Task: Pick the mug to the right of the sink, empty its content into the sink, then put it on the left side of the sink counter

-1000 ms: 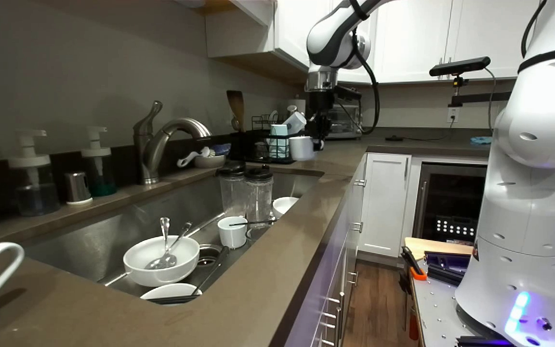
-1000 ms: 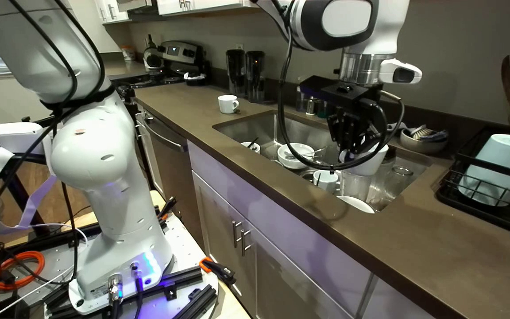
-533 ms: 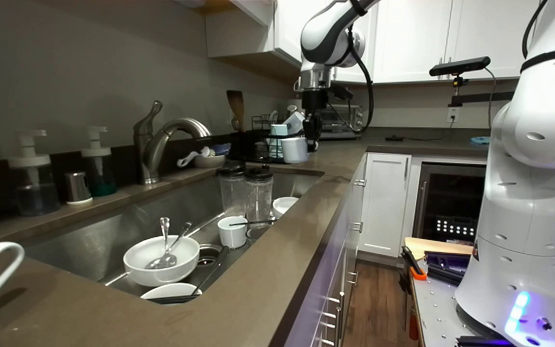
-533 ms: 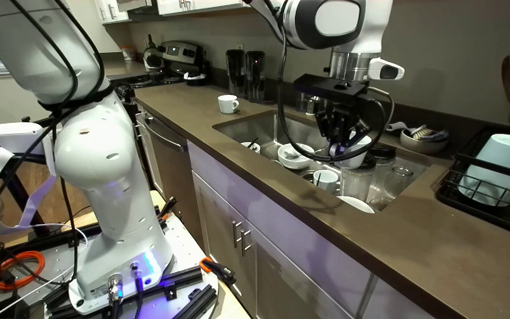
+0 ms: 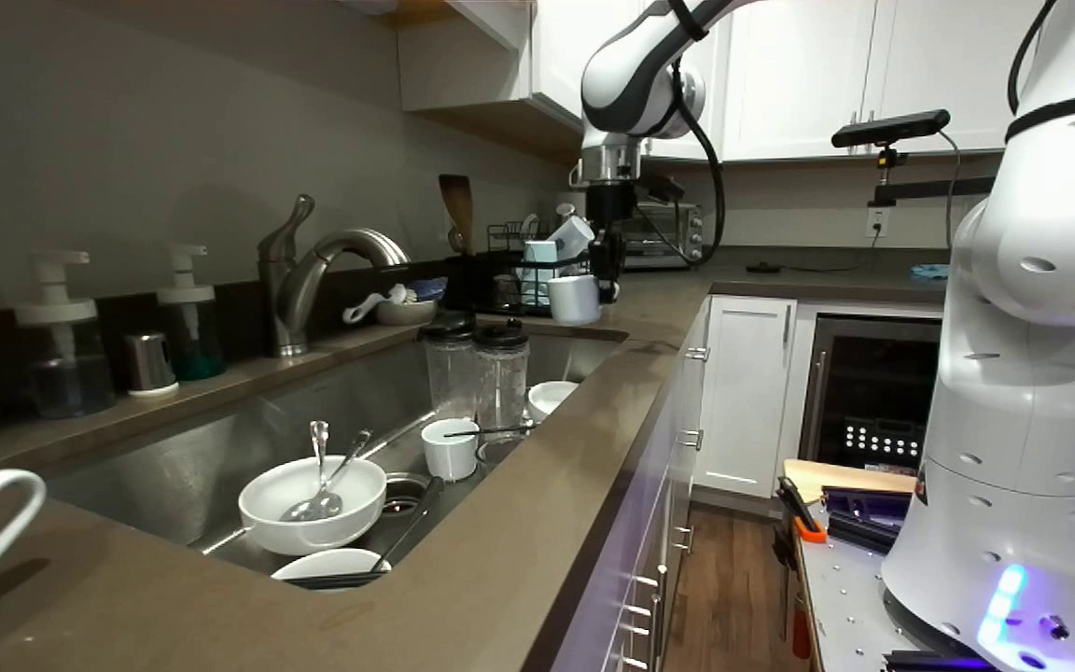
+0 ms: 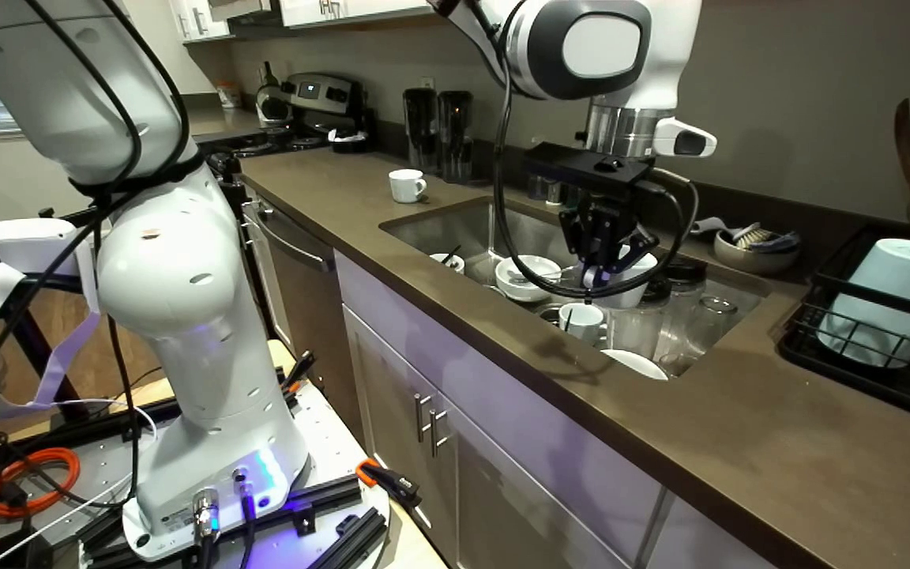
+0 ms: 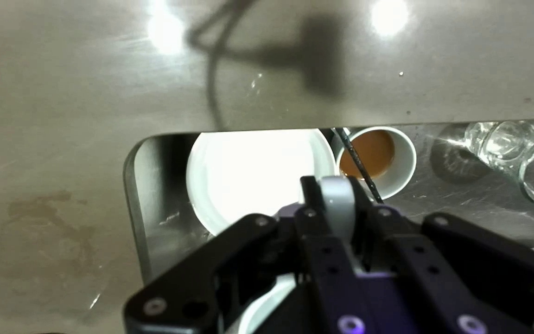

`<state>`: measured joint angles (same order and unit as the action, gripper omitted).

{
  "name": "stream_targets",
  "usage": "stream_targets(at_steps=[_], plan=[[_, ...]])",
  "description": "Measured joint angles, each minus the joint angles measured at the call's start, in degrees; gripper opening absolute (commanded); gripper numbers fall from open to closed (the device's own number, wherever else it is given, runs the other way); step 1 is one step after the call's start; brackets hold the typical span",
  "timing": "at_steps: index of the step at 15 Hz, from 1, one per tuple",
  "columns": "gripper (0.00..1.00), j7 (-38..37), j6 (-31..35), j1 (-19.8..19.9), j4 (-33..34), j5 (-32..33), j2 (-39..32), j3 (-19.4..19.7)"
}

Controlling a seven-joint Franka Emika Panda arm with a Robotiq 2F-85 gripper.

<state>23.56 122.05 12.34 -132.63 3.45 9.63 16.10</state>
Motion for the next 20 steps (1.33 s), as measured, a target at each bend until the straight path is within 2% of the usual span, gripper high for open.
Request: stream_targets(at_steps=[6,16,20], plan=[[0.04,6.8,0.1,-1.7,-0.5,5.5,-0.1,-1.8],[0.04,30.5,-0.5,-5.9,-0.2,5.6,0.8,-2.8],[0.04,35.9,-0.8,-6.7,-0.4,9.8,0.8,-5.1]])
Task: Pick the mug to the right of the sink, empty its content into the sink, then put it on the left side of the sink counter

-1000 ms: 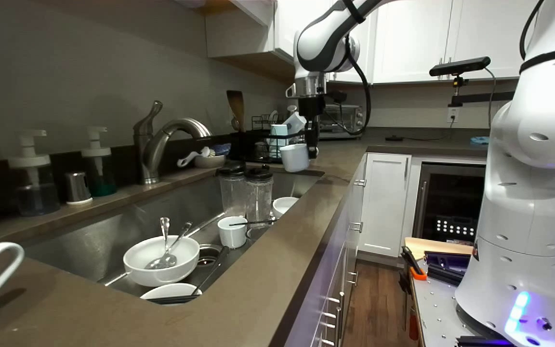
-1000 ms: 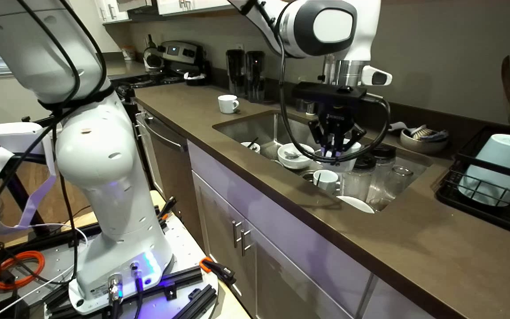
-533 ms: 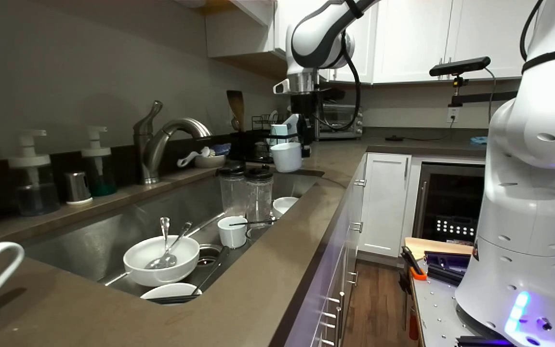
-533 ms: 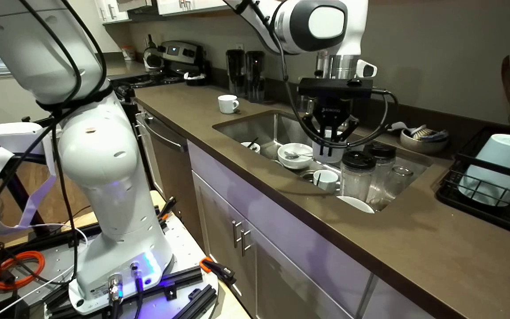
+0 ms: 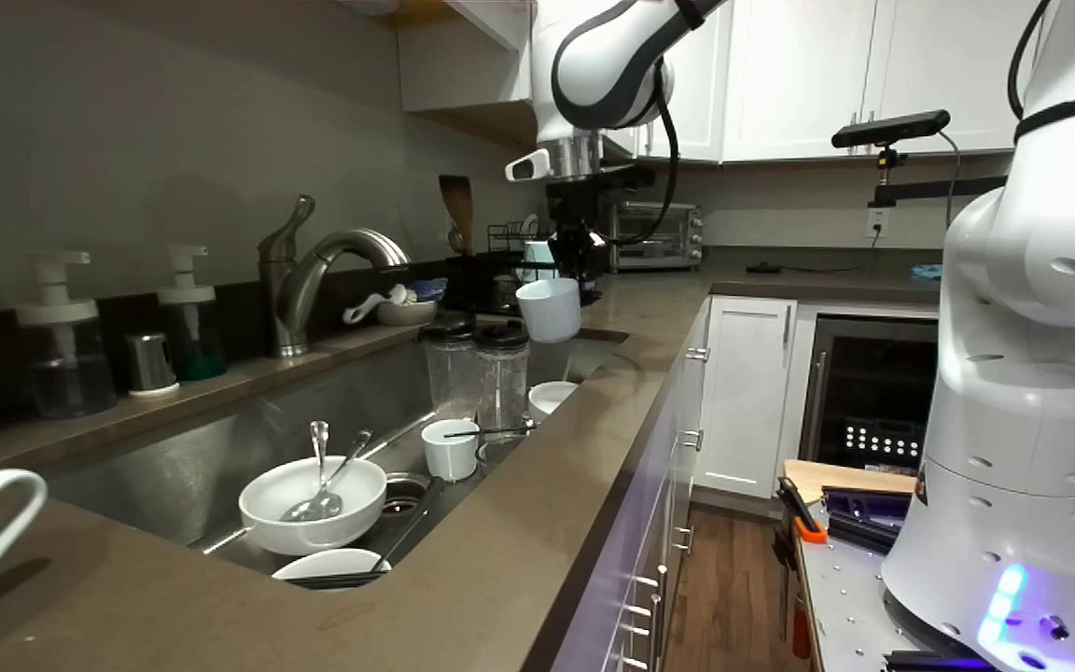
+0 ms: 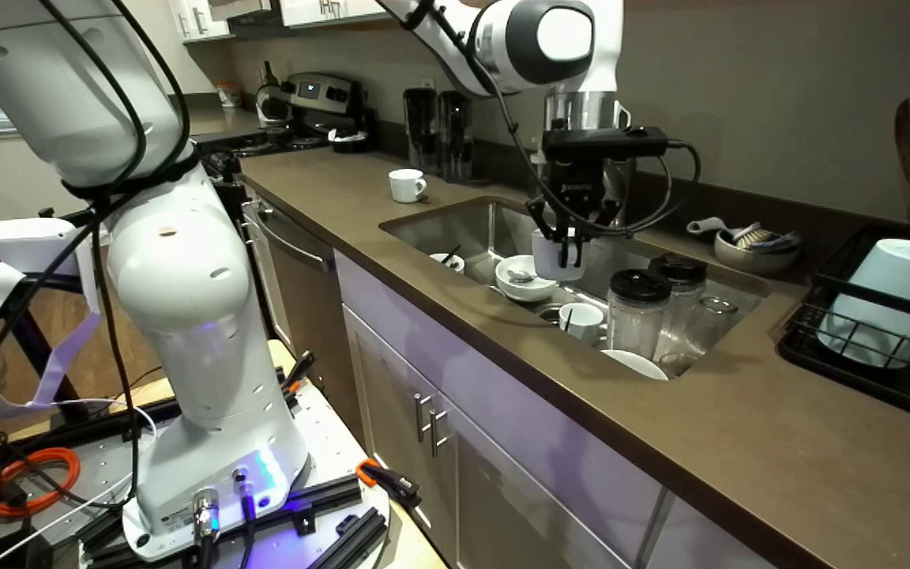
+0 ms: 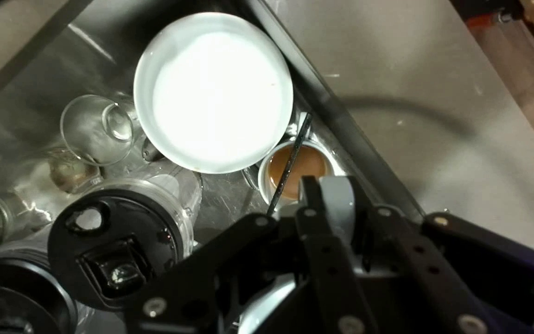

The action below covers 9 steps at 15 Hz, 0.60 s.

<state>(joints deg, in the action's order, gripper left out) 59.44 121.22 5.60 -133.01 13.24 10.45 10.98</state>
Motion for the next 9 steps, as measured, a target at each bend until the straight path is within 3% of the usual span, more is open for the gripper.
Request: stream_targets(at_steps=[9], plan=[[0.04,-0.2,2.5,-0.7,0.0,17.7,0.0,-5.1]])
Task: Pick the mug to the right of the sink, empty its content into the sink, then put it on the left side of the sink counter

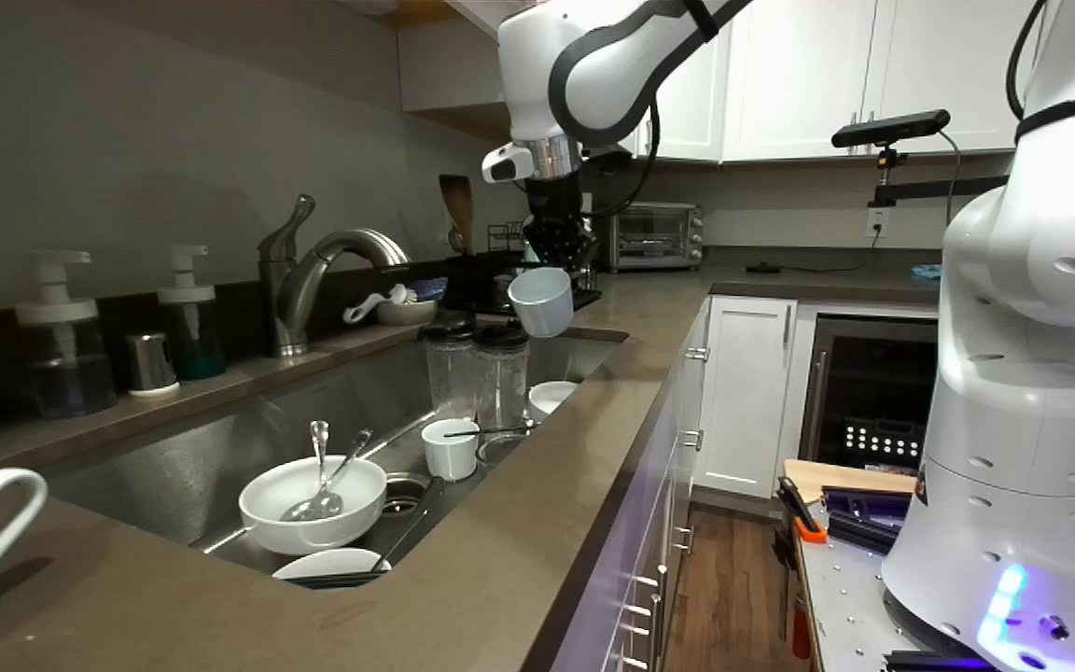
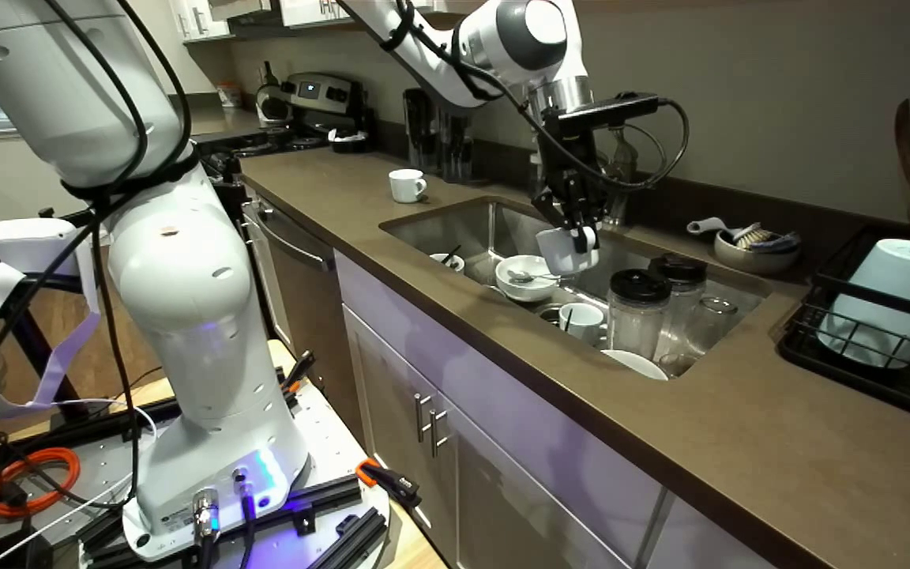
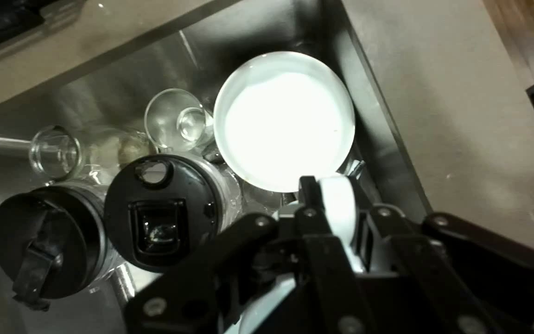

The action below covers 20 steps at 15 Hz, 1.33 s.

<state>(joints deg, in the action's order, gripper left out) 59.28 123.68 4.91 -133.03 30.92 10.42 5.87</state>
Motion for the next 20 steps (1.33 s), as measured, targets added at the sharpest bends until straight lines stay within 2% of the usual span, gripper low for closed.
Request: stream_targets(at_steps=[6,13,14,15,20], plan=[[0.04,-8.0,6.5,0.0,-0.6,13.6,0.0,-1.8],[0.04,-29.0,6.7,-0.1,-1.7,31.4,-1.6,-3.8],[0.04,-31.9,6.1,-0.3,-1.7,33.0,-2.1,-4.0],[0.16,-34.3,5.0,-0.7,-1.7,33.8,-2.5,-4.1],[0.16,-34.8,4.8,-1.2,-1.7,33.8,-3.4,-3.6]])
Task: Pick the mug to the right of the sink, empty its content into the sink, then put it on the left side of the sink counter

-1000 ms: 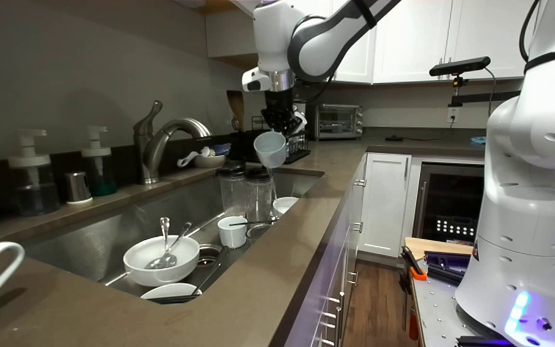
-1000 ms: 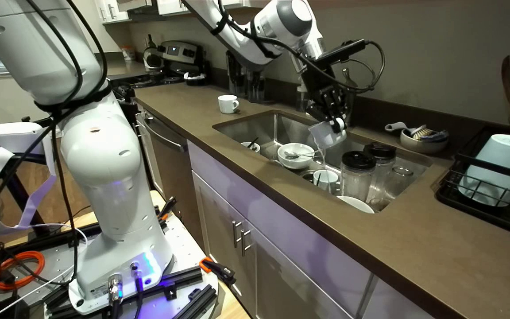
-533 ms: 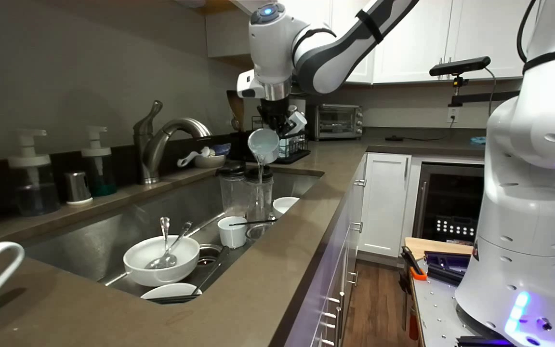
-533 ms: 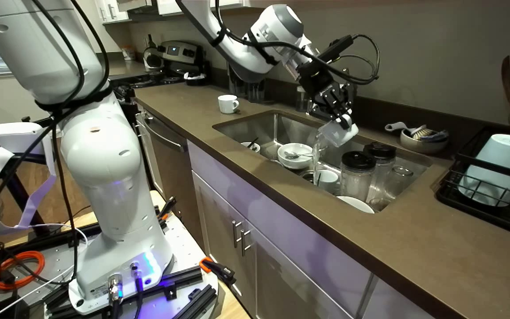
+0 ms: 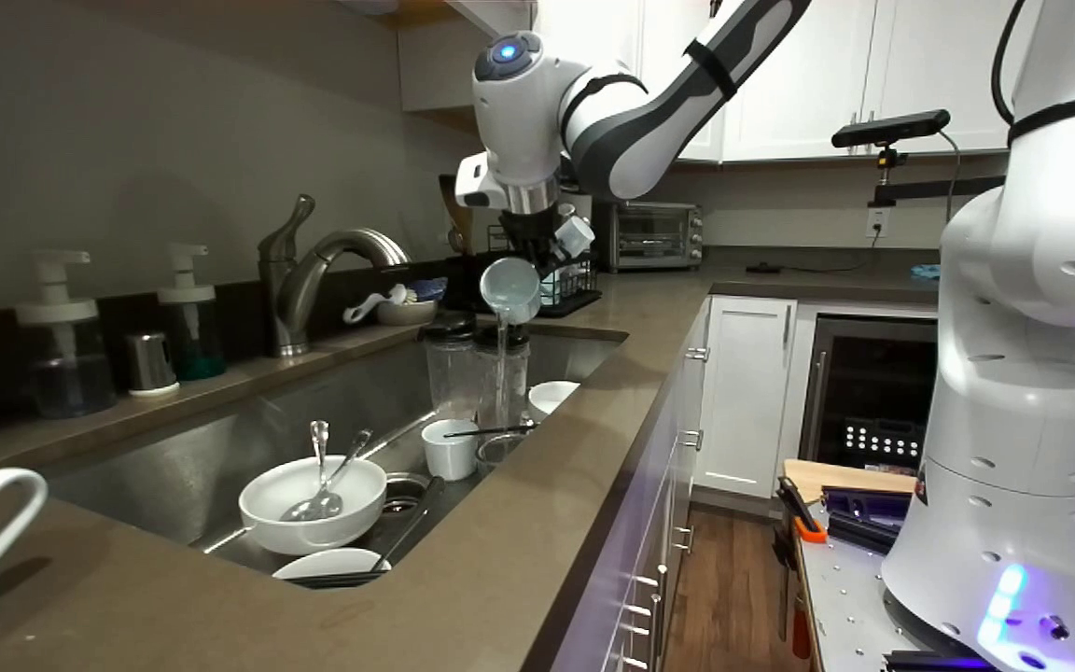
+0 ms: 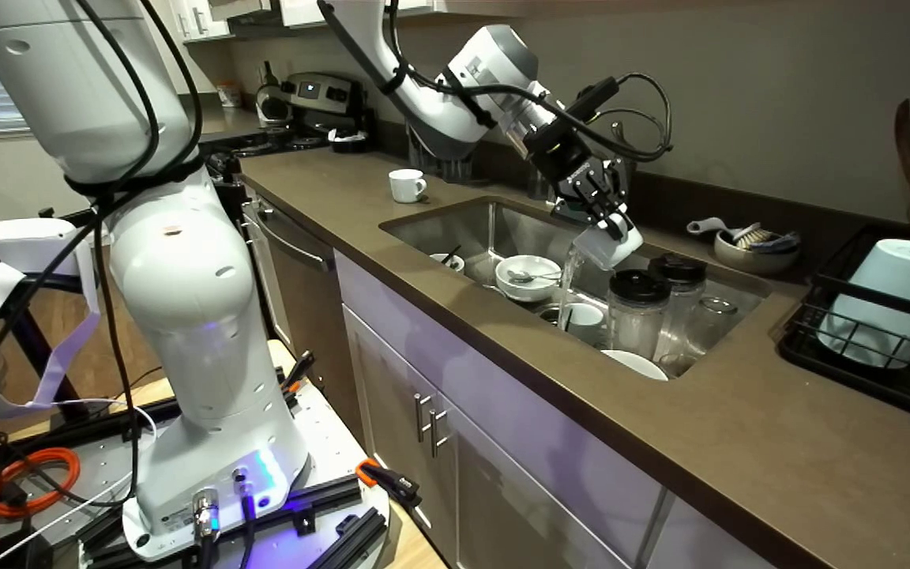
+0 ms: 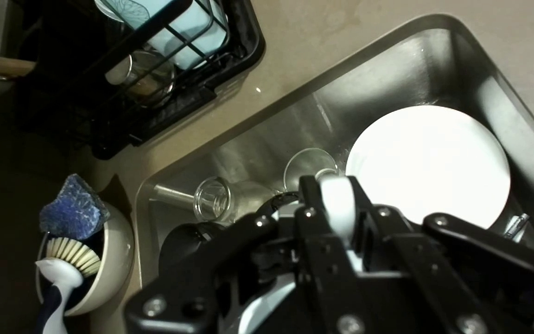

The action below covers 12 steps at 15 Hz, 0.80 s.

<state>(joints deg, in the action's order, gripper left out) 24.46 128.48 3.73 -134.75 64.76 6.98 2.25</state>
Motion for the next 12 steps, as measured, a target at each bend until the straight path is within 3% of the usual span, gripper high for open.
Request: stream_targets(at_steps=[2,3,8,12], plan=[[0.16,0.0,0.0,0.0,0.0,0.0,0.0,0.1],[0.04,0.0,0.0,0.0,0.0,0.0,0.0,0.1],[0.04,0.0,-1.2,-0.5,-0.6,0.2,-0.2,-0.1],[0.04,-1.4,-7.5,-2.9,-1.3,3.0,-0.2,-2.2]])
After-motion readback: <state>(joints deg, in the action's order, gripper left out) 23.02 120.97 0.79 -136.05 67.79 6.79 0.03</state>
